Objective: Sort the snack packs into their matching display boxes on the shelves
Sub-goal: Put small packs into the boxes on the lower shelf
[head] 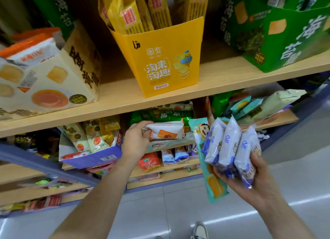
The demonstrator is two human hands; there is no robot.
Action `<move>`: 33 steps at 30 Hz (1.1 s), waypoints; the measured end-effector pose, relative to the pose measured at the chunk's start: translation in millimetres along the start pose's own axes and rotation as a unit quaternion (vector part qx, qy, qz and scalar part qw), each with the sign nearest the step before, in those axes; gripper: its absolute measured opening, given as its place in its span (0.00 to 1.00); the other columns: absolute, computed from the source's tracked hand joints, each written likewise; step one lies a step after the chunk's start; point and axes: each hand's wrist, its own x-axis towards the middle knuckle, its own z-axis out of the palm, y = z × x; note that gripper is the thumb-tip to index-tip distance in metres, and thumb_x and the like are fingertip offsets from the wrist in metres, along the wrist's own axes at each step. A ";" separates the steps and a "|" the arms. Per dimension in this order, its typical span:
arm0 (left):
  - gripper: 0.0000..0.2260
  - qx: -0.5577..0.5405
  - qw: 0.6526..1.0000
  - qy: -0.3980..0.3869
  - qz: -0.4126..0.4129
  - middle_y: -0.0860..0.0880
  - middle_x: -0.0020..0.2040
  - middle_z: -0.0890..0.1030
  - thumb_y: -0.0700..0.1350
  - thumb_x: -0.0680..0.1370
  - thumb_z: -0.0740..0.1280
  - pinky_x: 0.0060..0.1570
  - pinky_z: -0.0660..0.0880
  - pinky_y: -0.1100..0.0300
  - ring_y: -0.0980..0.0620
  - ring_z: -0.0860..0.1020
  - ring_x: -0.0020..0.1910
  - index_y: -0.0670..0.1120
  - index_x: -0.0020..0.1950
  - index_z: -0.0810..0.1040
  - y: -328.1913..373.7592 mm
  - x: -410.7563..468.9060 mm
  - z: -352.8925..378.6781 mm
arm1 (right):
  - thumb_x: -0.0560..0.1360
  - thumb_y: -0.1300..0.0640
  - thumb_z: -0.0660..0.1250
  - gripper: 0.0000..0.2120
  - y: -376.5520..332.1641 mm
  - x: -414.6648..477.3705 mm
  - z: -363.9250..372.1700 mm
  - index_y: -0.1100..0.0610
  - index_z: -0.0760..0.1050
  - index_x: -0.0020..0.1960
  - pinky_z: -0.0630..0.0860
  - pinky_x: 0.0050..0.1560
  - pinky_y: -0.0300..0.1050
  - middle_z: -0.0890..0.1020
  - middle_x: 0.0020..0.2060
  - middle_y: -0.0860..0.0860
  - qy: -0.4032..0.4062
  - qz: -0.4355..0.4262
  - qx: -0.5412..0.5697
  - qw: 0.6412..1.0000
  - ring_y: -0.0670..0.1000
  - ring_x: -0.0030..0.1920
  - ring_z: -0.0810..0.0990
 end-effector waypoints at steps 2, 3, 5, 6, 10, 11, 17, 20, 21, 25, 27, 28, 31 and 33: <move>0.15 0.035 0.999 0.001 0.023 0.47 0.56 0.79 0.39 0.78 0.67 0.49 0.75 0.57 0.49 0.78 0.54 0.51 0.63 0.79 3.4 -2.5 1.6 | 0.83 0.51 0.56 0.23 -9.0 6.4 16.6 0.57 0.64 0.77 0.54 0.75 0.62 0.65 0.75 0.61 0.015 -0.030 -0.025 0.999 0.62 0.76 0.61; 0.15 0.066 0.997 0.000 0.041 0.47 0.56 0.79 0.40 0.78 0.67 0.49 0.76 0.55 0.47 0.78 0.55 0.51 0.64 0.78 4.3 -3.9 1.9 | 0.76 0.52 0.70 0.25 -2.1 11.8 14.5 0.56 0.73 0.71 0.67 0.68 0.63 0.73 0.70 0.61 -0.012 -0.032 -0.004 0.999 0.63 0.71 0.70; 0.17 0.159 0.985 -0.010 0.063 0.47 0.58 0.78 0.46 0.78 0.67 0.52 0.75 0.52 0.46 0.75 0.58 0.53 0.67 0.76 8.8 -6.9 -1.0 | 0.61 0.52 0.83 0.30 1.6 19.6 11.6 0.56 0.81 0.62 0.78 0.56 0.61 0.80 0.63 0.60 -0.017 -0.039 0.034 0.998 0.62 0.62 0.79; 0.19 0.211 0.975 -0.018 0.065 0.47 0.59 0.77 0.50 0.77 0.66 0.55 0.74 0.51 0.46 0.73 0.60 0.54 0.68 0.74 12.2 -7.1 -2.9 | 0.69 0.53 0.77 0.27 0.8 20.1 17.0 0.58 0.78 0.67 0.73 0.64 0.63 0.77 0.67 0.61 -0.033 -0.023 0.067 0.997 0.62 0.67 0.76; 0.25 0.321 0.942 -0.052 0.088 0.50 0.62 0.76 0.65 0.76 0.62 0.61 0.67 0.50 0.47 0.72 0.62 0.55 0.69 0.70 25.5 1.5 -3.4 | 0.85 0.53 0.42 0.24 2.4 14.9 4.3 0.60 0.58 0.78 0.48 0.77 0.60 0.61 0.77 0.61 0.053 -0.014 0.017 0.998 0.61 0.78 0.56; 0.26 0.331 0.937 -0.058 0.093 0.50 0.62 0.77 0.67 0.76 0.61 0.61 0.67 0.50 0.47 0.73 0.62 0.54 0.69 0.70 27.5 3.9 -2.1 | 0.85 0.54 0.49 0.22 4.5 14.6 9.0 0.59 0.63 0.77 0.56 0.75 0.61 0.65 0.75 0.60 0.054 -0.022 0.011 0.998 0.61 0.76 0.61; 0.24 0.307 0.950 -0.041 0.051 0.49 0.59 0.80 0.66 0.78 0.59 0.58 0.65 0.48 0.46 0.75 0.61 0.55 0.69 0.71 23.8 4.7 5.5 | 0.69 0.55 0.78 0.26 3.0 19.5 31.0 0.57 0.78 0.66 0.75 0.61 0.62 0.77 0.66 0.61 0.010 -0.040 0.071 0.997 0.62 0.66 0.77; 0.20 0.312 0.944 -0.063 0.082 0.50 0.59 0.79 0.63 0.81 0.54 0.61 0.64 0.44 0.46 0.74 0.61 0.57 0.69 0.69 24.7 1.6 12.1 | 0.78 0.55 0.67 0.22 5.9 16.7 33.0 0.59 0.72 0.71 0.66 0.69 0.62 0.72 0.71 0.62 -0.009 -0.039 0.063 0.997 0.63 0.71 0.70; 0.20 0.319 0.942 -0.071 0.078 0.50 0.59 0.79 0.63 0.82 0.52 0.62 0.63 0.42 0.45 0.73 0.61 0.57 0.69 0.69 26.8 4.3 10.8 | 0.67 0.55 0.80 0.27 3.9 15.5 34.2 0.58 0.80 0.64 0.76 0.61 0.61 0.78 0.65 0.61 -0.005 -0.030 0.053 0.998 0.62 0.65 0.78; 0.21 0.322 0.942 -0.094 -0.002 0.47 0.53 0.78 0.63 0.81 0.52 0.65 0.61 0.37 0.41 0.73 0.60 0.54 0.64 0.74 35.2 15.3 6.2 | 0.41 0.54 0.88 0.37 5.1 11.4 54.3 0.55 0.86 0.51 0.83 0.43 0.55 0.84 0.55 0.59 0.042 -0.055 0.024 0.997 0.59 0.52 0.85; 0.19 0.324 0.943 -0.072 0.010 0.46 0.56 0.77 0.63 0.80 0.57 0.63 0.62 0.38 0.41 0.72 0.61 0.54 0.63 0.76 36.5 11.8 11.7 | 0.43 0.54 0.88 0.38 9.1 13.0 53.3 0.55 0.86 0.53 0.83 0.44 0.55 0.83 0.57 0.60 0.052 -0.035 0.015 0.998 0.60 0.53 0.85; 0.19 0.324 0.944 -0.054 0.020 0.45 0.58 0.77 0.63 0.79 0.60 0.62 0.62 0.39 0.40 0.71 0.62 0.54 0.63 0.77 36.5 9.8 14.0 | 0.43 0.54 0.88 0.38 11.1 13.5 54.1 0.56 0.85 0.54 0.83 0.44 0.55 0.83 0.58 0.60 0.054 -0.031 0.015 0.998 0.60 0.54 0.84; 0.22 0.297 0.955 -0.023 0.017 0.43 0.62 0.75 0.61 0.75 0.68 0.62 0.63 0.41 0.39 0.68 0.65 0.52 0.66 0.75 33.7 6.0 13.4 | 0.45 0.55 0.88 0.37 15.9 12.4 59.7 0.57 0.85 0.54 0.83 0.43 0.54 0.83 0.58 0.61 0.043 -0.022 0.030 0.998 0.60 0.54 0.84; 0.25 0.267 0.963 -0.012 0.030 0.42 0.64 0.73 0.56 0.74 0.72 0.63 0.63 0.42 0.39 0.66 0.65 0.51 0.69 0.73 32.1 1.5 11.6 | 0.44 0.55 0.88 0.36 19.3 12.5 64.8 0.57 0.86 0.52 0.83 0.40 0.52 0.83 0.56 0.61 0.059 -0.027 0.019 0.998 0.59 0.51 0.85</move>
